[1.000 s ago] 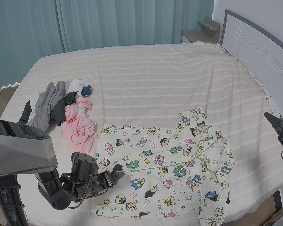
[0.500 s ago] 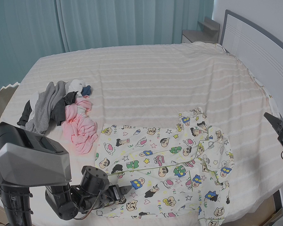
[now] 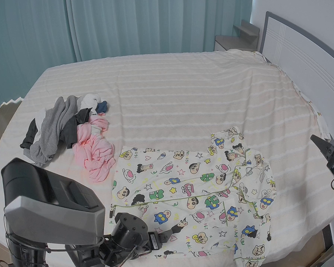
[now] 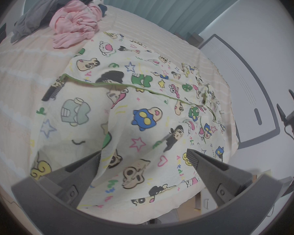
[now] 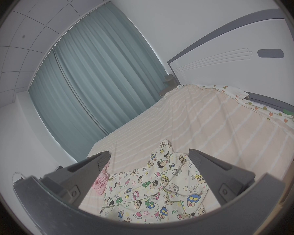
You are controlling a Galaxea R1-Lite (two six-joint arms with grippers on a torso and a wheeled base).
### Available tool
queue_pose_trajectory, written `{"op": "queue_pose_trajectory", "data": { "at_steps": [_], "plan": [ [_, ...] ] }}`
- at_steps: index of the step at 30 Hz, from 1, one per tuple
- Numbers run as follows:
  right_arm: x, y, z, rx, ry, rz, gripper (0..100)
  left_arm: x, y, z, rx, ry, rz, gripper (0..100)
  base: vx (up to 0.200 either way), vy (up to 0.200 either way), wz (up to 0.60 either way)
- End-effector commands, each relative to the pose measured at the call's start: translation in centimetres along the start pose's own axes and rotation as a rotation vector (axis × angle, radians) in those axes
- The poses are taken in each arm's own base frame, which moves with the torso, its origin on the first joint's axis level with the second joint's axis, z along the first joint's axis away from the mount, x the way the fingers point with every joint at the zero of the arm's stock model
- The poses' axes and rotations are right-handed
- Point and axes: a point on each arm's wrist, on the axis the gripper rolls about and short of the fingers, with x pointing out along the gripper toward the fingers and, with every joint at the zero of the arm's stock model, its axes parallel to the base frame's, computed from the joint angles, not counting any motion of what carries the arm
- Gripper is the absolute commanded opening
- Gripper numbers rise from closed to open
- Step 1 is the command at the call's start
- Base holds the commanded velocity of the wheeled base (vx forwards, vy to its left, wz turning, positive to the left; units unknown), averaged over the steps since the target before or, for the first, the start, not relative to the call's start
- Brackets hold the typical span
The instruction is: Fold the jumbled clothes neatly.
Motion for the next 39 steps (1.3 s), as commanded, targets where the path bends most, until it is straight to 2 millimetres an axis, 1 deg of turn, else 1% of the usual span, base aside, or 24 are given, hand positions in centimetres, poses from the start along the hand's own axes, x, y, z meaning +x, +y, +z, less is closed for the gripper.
{"op": "queue_pose_trajectory", "data": {
  "at_steps": [1, 6, 9, 11, 14, 18, 20, 21, 22, 23, 24, 25, 27, 29, 30, 31, 33, 36, 37, 39],
  "plan": [
    [0.1, 0.0, -0.1, 0.001, 0.006, -0.002, 100, 0.9, 0.0, -1.4, 0.027, -0.012, 0.010, 100, 0.000, 0.000, 0.00],
    [0.1, -0.1, -0.1, 0.001, 0.007, -0.002, 100, 1.5, 0.1, -1.5, 0.029, -0.097, 0.000, 100, 0.000, 0.000, 0.00],
    [0.1, -0.1, -0.2, 0.001, 0.010, -0.004, 100, 0.9, 0.2, -1.0, 0.063, -0.174, -0.043, 100, 0.000, 0.000, 0.00],
    [0.1, -0.1, -0.2, 0.001, 0.010, -0.004, 100, 0.7, 0.3, -1.0, 0.070, -0.177, -0.046, 100, 0.000, 0.000, 0.00],
    [0.1, -0.1, -0.2, 0.001, 0.010, -0.004, 100, 0.1, -0.1, -0.2, 0.059, -0.204, -0.066, 100, 0.000, 0.000, 0.00],
    [0.1, -0.1, -0.2, 0.001, 0.009, -0.005, 100, 0.0, 0.4, 0.7, 0.062, -0.230, -0.046, 100, 0.000, 0.000, 0.00],
    [0.1, -0.1, -0.2, 0.001, 0.009, -0.005, 100, 0.0, 0.4, 0.7, 0.062, -0.230, -0.046, 100, 0.000, 0.000, 0.00],
    [0.1, -0.1, -0.2, 0.001, 0.010, -0.003, 100, -0.4, 1.6, 2.0, 0.065, -0.259, 0.000, 100, 0.000, 0.000, 0.00],
    [0.1, -0.1, -0.2, 0.001, 0.010, -0.003, 100, -0.4, 1.7, 2.2, 0.064, -0.263, 0.000, 100, 0.000, 0.000, 0.00],
    [0.1, -0.1, -0.2, 0.001, 0.010, -0.004, 100, -1.0, 1.9, 3.2, 0.043, -0.293, -0.001, 100, 0.000, 0.000, 0.00],
    [0.1, -0.1, -0.2, 0.001, 0.010, -0.004, 100, -1.0, 1.9, 3.2, 0.043, -0.293, -0.001, 100, 0.000, 0.000, 0.00],
    [0.1, -0.1, -0.2, 0.001, 0.009, -0.002, 100, -1.7, 2.3, 4.4, 0.019, -0.322, -0.014, 100, 0.000, 0.000, 0.00],
    [0.1, -0.1, -0.2, 0.001, 0.008, -0.003, 100, -2.3, 3.1, 4.9, 0.012, -0.314, -0.010, 100, 0.000, 0.000, 0.00],
    [0.1, -0.1, -0.2, 0.001, 0.010, -0.004, 100, -2.7, 4.1, 4.7, 0.024, -0.270, 0.001, 100, 0.000, 0.000, 0.00],
    [0.1, -0.1, -0.2, 0.001, 0.009, -0.002, 100, -2.8, 4.1, 4.6, 0.024, -0.265, 0.002, 100, 0.000, 0.000, 0.00],
    [0.1, -0.1, -0.2, 0.001, 0.009, -0.002, 100, -3.2, 5.0, 4.3, 0.018, -0.221, 0.006, 100, 0.000, 0.000, 0.00],
    [0.1, -0.1, -0.2, 0.001, 0.009, -0.002, 100, -3.4, 5.6, 4.2, 0.005, -0.188, 0.003, 100, 0.000, 0.000, 0.00],
    [0.1, -0.1, -0.2, 0.001, 0.008, -0.003, 100, -3.4, 6.5, 3.7, -0.029, -0.135, 0.008, 100, 0.000, 0.000, 0.00],
    [0.1, -0.1, -0.2, 0.001, 0.008, -0.003, 100, -3.4, 6.5, 3.7, -0.029, -0.135, 0.008, 100, 0.000, 0.000, 0.00],
    [0.1, -0.1, -0.1, 0.001, 0.008, -0.003, 100, -2.9, 7.0, 3.1, -0.072, -0.078, 0.000, 100, 0.000, 0.000, 0.00]
  ]
}}
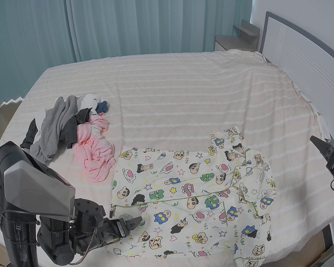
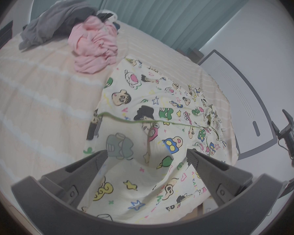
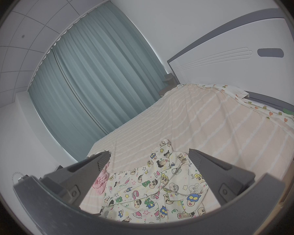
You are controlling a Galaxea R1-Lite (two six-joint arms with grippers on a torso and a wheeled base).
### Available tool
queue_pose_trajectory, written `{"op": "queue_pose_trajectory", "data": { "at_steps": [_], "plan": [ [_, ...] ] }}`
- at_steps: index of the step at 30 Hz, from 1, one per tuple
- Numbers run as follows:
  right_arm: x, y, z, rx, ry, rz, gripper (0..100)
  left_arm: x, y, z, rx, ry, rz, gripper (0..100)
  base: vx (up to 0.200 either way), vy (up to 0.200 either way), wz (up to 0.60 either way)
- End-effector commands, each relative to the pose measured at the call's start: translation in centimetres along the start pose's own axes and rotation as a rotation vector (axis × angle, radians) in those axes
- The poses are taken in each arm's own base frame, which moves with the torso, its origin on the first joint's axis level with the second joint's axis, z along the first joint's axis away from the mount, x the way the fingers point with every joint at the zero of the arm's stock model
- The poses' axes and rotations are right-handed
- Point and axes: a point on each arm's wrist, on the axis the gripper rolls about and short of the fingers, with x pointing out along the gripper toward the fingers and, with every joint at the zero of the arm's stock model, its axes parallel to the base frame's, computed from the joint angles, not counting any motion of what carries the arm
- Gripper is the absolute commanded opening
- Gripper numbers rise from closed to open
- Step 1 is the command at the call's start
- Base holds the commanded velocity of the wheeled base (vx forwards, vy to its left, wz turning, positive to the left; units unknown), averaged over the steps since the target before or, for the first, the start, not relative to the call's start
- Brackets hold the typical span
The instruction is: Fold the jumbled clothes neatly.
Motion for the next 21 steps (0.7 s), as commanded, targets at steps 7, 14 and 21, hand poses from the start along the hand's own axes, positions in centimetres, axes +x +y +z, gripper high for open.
{"op": "queue_pose_trajectory", "data": {
  "at_steps": [7, 14, 21],
  "plan": [
    [0.0, 0.0, 0.0, 0.000, -0.001, 0.000, 100, 1.6, 1.9, -1.7, -0.076, 0.112, 0.036, 100, 0.000, 0.000, 0.00],
    [0.0, 0.0, 0.0, 0.000, 0.000, 0.001, 100, 1.7, 2.4, -1.4, -0.091, 0.102, 0.049, 100, 0.000, 0.000, 0.00],
    [0.0, 0.0, 0.0, 0.000, -0.001, 0.000, 100, 1.5, 2.4, -1.5, -0.089, 0.106, 0.052, 100, 0.000, 0.000, 0.00]
  ]
}}
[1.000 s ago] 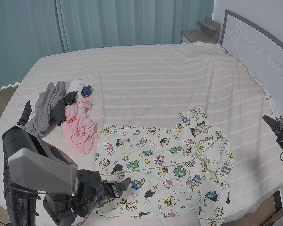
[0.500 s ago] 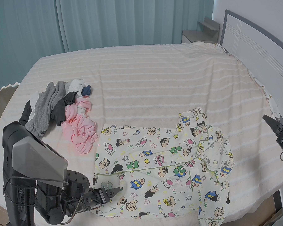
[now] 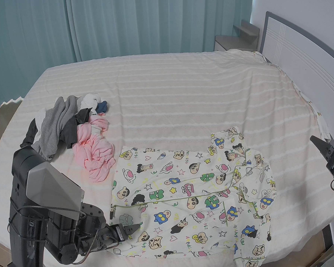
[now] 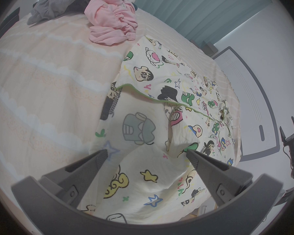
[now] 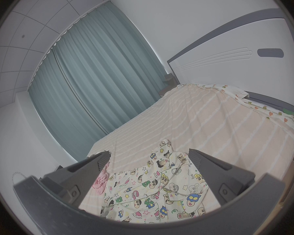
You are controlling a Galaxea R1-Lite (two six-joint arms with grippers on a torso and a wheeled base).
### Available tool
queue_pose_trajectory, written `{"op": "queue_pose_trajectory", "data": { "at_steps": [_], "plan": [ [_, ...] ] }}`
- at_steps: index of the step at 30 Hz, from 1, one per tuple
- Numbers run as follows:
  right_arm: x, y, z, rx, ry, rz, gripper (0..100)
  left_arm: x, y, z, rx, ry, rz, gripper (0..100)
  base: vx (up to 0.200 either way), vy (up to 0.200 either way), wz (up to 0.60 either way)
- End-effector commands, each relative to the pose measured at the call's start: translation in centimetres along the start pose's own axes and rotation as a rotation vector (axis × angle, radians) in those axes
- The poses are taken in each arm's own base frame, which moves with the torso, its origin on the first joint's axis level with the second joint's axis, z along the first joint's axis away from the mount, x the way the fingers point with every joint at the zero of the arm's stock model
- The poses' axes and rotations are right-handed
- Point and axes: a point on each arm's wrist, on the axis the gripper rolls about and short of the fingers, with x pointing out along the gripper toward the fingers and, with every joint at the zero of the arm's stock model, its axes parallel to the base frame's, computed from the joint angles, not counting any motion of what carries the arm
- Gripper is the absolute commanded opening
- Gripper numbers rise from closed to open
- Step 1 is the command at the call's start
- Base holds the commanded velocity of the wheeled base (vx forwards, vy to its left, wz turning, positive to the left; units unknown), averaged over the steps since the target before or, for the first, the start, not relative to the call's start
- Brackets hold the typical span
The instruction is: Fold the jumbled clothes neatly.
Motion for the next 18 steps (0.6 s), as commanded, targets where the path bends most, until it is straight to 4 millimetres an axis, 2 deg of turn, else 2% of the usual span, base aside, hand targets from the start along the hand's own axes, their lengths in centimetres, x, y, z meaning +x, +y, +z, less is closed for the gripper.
{"op": "queue_pose_trajectory", "data": {
  "at_steps": [1, 7, 18],
  "plan": [
    [0.0, 0.0, 0.0, 0.000, -0.001, 0.001, 100, -0.1, -0.2, -0.2, 0.003, 0.001, -0.008, 100, 0.000, 0.000, 0.00],
    [0.0, 0.0, 0.0, 0.000, 0.000, 0.000, 100, -0.4, -0.5, -0.3, -0.052, 0.000, -0.018, 100, 0.000, 0.000, 0.00],
    [0.0, 0.0, 0.0, 0.000, -0.002, -0.001, 100, -1.2, -0.2, -0.9, -0.037, 0.046, -0.010, 100, 0.000, 0.000, 0.00]
  ]
}}
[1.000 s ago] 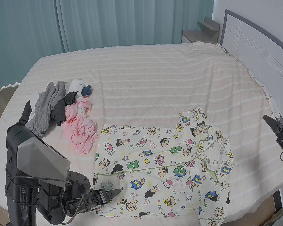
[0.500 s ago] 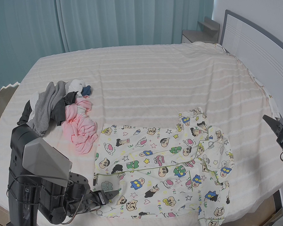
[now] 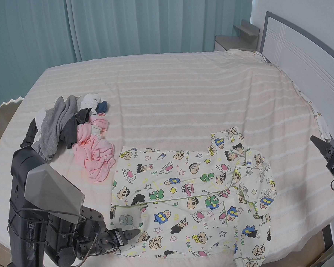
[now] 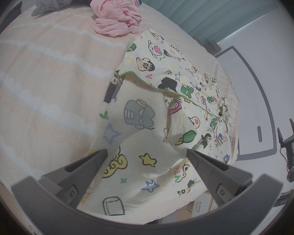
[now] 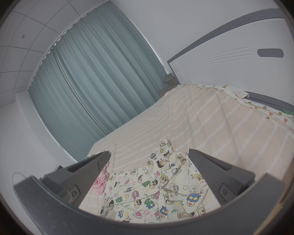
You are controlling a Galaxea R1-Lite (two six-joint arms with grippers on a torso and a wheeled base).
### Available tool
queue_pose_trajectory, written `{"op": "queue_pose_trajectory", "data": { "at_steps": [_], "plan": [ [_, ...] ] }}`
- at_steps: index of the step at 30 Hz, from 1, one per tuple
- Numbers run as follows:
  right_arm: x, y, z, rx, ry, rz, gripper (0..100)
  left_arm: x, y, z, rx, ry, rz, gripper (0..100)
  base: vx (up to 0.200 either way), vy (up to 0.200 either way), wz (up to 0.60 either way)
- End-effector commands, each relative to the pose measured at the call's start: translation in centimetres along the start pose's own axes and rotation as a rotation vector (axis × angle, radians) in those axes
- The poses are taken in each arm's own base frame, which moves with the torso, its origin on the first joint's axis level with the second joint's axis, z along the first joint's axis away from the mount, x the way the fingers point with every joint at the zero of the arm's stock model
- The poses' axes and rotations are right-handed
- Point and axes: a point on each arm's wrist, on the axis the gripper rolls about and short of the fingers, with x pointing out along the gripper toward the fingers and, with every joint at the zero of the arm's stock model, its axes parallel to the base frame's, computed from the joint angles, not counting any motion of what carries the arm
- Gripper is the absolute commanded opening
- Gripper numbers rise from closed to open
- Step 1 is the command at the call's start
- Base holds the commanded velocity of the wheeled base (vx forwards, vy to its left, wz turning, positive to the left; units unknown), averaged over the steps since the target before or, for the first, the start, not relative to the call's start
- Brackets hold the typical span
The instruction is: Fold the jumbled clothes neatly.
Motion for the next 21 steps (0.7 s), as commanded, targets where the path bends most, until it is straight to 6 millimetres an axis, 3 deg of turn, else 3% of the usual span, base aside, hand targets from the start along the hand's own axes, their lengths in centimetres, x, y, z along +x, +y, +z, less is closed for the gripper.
{"op": "queue_pose_trajectory", "data": {
  "at_steps": [1, 21],
  "plan": [
    [-0.02, 0.01, 0.01, -0.001, -0.002, 0.001, 100, -0.27, -0.02, -0.01, 0.013, -0.005, -0.007, 100, 0.000, 0.000, 0.00],
    [-0.09, 0.06, 0.11, -0.002, -0.007, 0.003, 100, -0.29, 0.23, -0.48, 0.131, 0.043, -0.018, 100, 0.000, 0.000, 0.00]
  ]
}}
